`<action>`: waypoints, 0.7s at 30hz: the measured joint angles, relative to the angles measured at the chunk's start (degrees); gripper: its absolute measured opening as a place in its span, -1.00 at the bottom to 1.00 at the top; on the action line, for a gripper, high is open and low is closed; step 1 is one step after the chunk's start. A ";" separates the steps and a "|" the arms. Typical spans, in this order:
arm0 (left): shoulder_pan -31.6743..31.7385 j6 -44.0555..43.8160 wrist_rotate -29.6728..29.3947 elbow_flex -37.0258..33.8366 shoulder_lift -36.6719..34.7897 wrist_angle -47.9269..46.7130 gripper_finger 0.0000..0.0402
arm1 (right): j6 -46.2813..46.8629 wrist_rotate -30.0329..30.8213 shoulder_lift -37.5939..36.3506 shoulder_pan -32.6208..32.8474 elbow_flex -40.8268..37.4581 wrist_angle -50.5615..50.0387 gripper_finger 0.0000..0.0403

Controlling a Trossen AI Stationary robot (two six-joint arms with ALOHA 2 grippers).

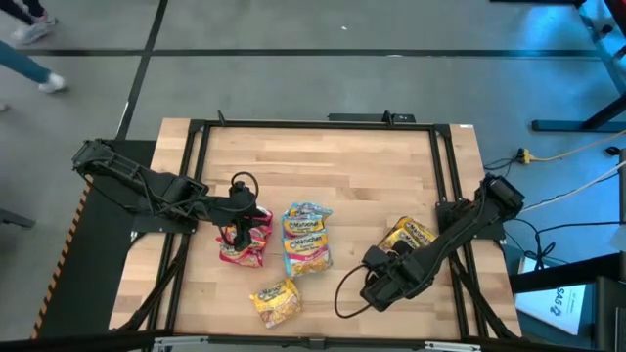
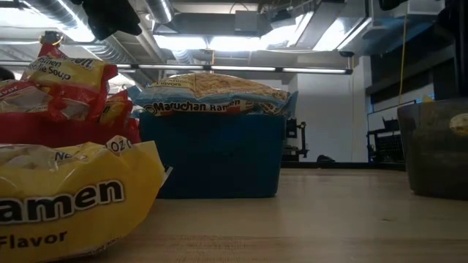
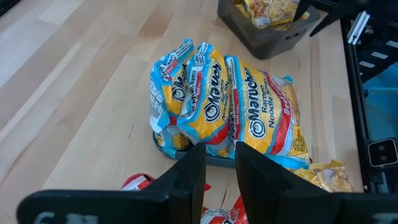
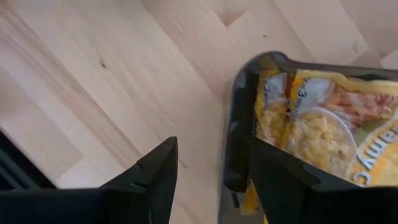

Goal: Sort Maruchan noodles
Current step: Adjust the black bin

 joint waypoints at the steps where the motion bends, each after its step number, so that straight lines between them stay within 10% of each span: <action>1: 0.02 0.00 0.03 0.00 -0.01 0.00 -0.60 | 0.00 0.10 0.34 -0.34 0.06 0.53 -0.07; 21: 0.00 0.28 0.50 0.00 -0.02 -0.06 -0.60 | -1.72 0.80 2.59 -2.18 0.01 1.09 -0.83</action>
